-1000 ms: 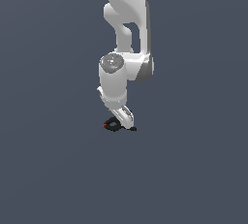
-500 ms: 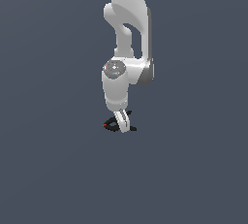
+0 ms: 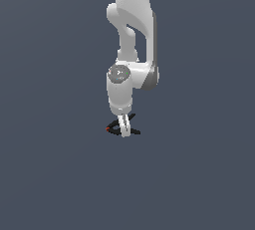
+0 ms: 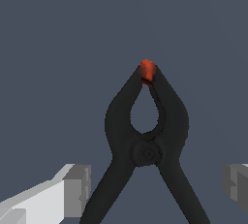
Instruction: Pick up the object and move it to a goal position.
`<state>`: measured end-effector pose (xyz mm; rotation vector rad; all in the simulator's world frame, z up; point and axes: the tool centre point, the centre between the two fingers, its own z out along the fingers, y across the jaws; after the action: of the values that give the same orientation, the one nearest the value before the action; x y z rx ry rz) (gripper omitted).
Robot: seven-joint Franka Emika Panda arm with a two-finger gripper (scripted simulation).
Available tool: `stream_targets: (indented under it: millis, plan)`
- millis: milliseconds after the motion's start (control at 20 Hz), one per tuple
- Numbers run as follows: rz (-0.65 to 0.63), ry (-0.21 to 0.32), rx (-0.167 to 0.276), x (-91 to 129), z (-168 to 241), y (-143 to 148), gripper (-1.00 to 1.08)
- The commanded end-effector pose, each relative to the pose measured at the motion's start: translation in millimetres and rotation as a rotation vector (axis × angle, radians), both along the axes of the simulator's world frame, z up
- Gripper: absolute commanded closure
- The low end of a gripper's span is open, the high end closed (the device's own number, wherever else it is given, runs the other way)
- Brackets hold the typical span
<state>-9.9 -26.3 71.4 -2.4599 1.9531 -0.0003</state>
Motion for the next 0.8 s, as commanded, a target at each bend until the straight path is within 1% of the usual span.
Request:
stream_targets:
  millis: [0, 400, 750]
  plan:
    - [-0.019, 0.0, 0.0, -0.6, -1.5, 0.1, -0.92]
    - [-0.021, 0.001, 0.0, -0.9, -7.1, 0.2, -0.92]
    - [-0.025, 0.001, 0.0, -2.0, -38.3, 0.0, -0.92]
